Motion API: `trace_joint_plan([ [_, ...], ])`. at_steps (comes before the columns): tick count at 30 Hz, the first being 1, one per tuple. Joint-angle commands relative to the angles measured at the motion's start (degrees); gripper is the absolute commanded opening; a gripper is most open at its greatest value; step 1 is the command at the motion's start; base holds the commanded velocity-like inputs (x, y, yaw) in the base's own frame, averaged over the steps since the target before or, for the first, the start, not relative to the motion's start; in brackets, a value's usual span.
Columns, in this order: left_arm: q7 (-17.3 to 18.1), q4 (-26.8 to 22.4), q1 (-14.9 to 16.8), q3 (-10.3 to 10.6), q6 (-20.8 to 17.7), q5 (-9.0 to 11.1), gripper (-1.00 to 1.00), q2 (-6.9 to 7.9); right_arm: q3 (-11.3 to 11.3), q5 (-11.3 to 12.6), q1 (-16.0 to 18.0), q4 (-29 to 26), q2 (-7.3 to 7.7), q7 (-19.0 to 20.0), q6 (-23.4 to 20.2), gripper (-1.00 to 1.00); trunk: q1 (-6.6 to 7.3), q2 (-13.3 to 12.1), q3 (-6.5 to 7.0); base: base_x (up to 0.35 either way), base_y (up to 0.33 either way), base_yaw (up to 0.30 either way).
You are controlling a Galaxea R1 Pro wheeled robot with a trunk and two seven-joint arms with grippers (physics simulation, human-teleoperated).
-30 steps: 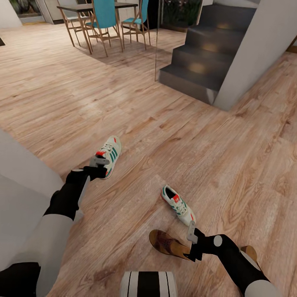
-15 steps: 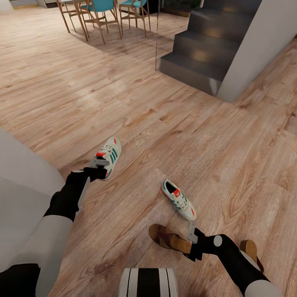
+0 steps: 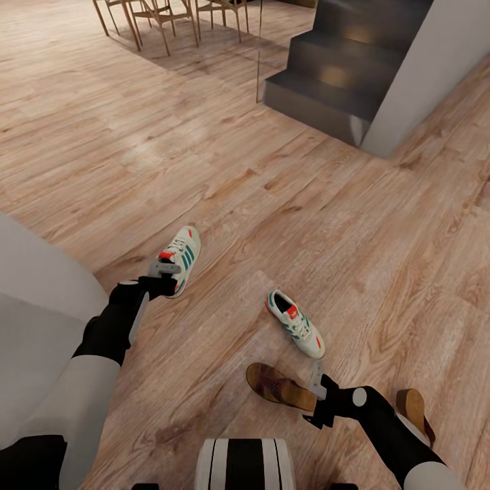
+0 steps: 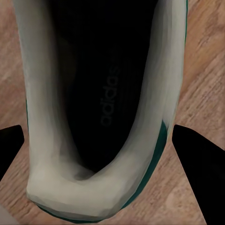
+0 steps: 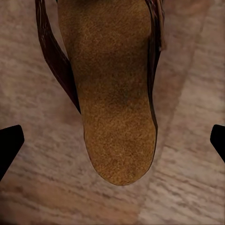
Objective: Pick up the two gym shoes and the two sandals from the corridor floor and place them onto the hallstand (shoe rack) in the corridor, making sure they are on the rack and not on the floor. Arrange them so the two gym shoes are next to each other and the two sandals are next to each other.
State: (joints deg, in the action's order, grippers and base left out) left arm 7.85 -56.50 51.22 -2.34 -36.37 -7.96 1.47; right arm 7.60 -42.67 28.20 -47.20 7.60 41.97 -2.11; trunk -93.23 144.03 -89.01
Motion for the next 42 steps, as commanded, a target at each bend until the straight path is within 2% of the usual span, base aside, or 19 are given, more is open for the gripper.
trace_joint_plan([
  [1, 0.6, -0.1, 0.0, -0.1, -0.2, -0.6, -1.00, -0.04, 0.1, -0.2, 0.0, -0.1, 0.04, 0.1, -0.2, 1.00, 0.01, 0.0, -0.08, 0.000, 0.000, 0.000],
  [6, 0.6, -0.1, 0.0, -0.1, -0.2, -0.7, -1.00, -0.06, -0.2, -0.2, 0.0, -0.1, 0.04, -0.2, -0.2, 1.00, 0.01, 0.0, -0.13, 0.000, 0.000, 0.000],
  [12, 0.6, -0.2, -0.3, 0.1, 0.0, -0.9, -1.00, -0.43, -0.5, -0.1, 0.2, -0.5, -1.89, -0.3, -0.6, 1.00, 0.01, 0.0, -0.13, 0.000, 0.000, 0.000],
  [17, 0.4, -1.8, 0.2, 0.0, 1.6, -1.1, -1.00, -0.33, -0.8, 0.1, 0.1, -1.0, -3.51, -2.0, -1.0, 1.00, 0.01, 0.0, -0.13, 0.000, 0.000, 0.000],
  [21, 0.4, -3.2, 1.0, 0.2, 1.5, -1.1, -1.00, -0.05, -0.7, 0.1, 0.1, -1.0, -4.30, -0.6, -0.8, 1.00, 0.01, 0.0, -0.13, 0.000, 0.000, 0.000],
  [27, 0.5, -4.9, 1.4, 0.2, 1.4, -1.2, -1.00, 0.11, -0.6, 0.0, 0.1, -0.5, -4.60, -1.6, -0.7, 1.00, 0.01, 0.0, -0.13, 0.000, 0.000, 0.000],
  [42, 0.4, -4.9, 1.6, 0.2, 1.4, -1.2, -1.00, 0.03, -0.5, -0.1, 0.1, 0.5, -4.59, -6.4, -0.7, 1.00, 0.01, 0.0, -0.13, 0.000, 0.000, 0.000],
])
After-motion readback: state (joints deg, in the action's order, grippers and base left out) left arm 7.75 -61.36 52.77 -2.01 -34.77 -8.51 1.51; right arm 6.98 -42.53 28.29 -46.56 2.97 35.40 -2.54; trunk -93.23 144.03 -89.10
